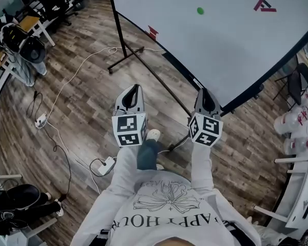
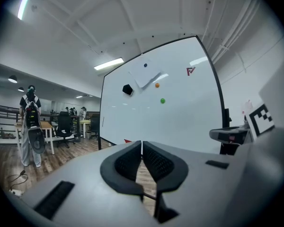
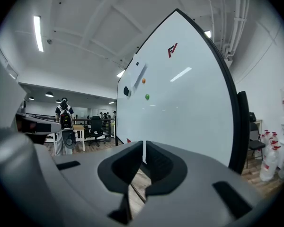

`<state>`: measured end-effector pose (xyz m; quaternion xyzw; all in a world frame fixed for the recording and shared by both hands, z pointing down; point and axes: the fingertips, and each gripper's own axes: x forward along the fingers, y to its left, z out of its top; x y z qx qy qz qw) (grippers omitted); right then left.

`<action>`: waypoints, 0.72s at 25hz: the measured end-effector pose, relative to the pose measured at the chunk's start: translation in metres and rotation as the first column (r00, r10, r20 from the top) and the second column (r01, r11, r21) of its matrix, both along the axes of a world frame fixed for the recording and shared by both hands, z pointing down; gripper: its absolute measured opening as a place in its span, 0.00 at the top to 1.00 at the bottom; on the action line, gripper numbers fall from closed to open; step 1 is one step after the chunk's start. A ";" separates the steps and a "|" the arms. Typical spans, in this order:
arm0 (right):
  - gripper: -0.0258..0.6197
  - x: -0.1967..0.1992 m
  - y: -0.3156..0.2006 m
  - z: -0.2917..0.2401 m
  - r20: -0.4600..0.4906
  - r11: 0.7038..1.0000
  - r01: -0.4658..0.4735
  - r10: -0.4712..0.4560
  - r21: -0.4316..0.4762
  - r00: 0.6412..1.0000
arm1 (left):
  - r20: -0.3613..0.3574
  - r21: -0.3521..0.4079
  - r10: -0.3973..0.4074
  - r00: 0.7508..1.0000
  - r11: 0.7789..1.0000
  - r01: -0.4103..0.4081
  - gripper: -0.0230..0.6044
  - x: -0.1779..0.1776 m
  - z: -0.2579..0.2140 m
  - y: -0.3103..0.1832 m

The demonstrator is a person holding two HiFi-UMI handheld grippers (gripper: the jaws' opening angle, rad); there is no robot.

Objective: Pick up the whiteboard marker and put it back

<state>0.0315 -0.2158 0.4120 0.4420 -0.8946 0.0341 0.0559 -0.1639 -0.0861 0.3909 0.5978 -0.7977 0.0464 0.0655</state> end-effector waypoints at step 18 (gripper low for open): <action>0.95 -0.079 -0.150 0.069 -0.204 0.987 -0.106 0.080 -0.120 0.976 | -0.049 -0.095 0.210 0.976 0.972 -0.214 0.94 -0.074 0.043 -0.198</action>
